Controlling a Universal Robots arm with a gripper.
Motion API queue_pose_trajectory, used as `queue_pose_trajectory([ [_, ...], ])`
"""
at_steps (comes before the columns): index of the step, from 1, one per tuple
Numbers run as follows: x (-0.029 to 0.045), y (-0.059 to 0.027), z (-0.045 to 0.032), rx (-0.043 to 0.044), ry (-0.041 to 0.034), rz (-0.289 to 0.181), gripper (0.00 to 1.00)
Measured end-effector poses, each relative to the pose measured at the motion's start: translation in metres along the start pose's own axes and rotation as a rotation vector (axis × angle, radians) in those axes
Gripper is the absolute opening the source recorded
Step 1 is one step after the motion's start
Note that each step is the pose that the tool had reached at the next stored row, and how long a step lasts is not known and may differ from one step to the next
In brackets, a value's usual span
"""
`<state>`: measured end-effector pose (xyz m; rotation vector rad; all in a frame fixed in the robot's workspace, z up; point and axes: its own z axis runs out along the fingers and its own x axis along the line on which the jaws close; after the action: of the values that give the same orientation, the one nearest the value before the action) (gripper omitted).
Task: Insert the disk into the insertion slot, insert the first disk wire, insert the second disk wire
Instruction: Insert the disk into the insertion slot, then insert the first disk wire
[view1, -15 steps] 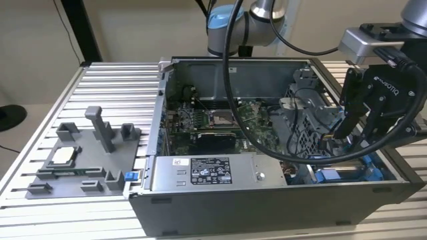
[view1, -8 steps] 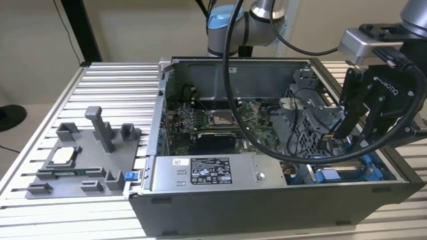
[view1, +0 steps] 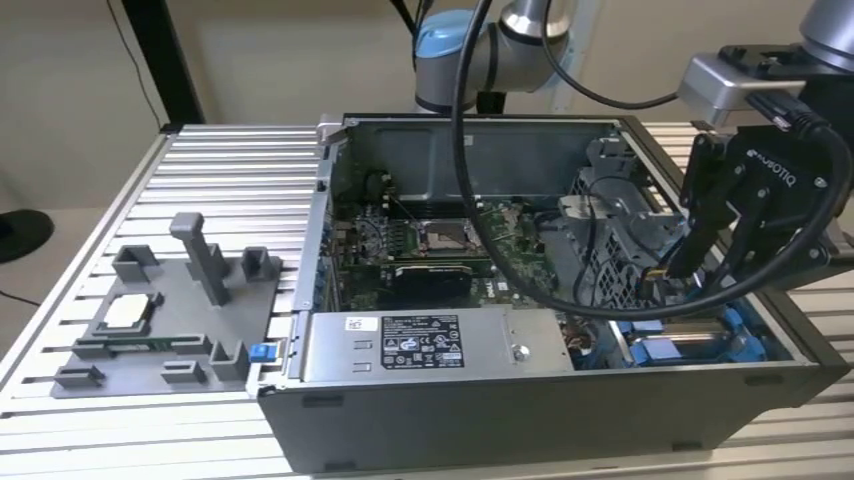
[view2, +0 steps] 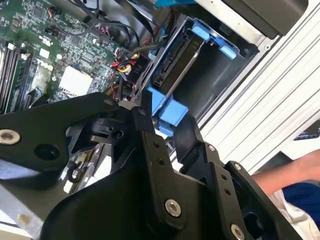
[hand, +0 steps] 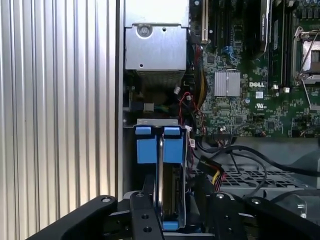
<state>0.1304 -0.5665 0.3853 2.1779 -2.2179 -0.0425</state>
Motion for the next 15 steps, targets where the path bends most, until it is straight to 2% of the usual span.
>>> queue_pose_trajectory([
  [15, -0.0152, -0.0112, 0.0018, 0.0000, 0.0001, 0.000, 1.00],
])
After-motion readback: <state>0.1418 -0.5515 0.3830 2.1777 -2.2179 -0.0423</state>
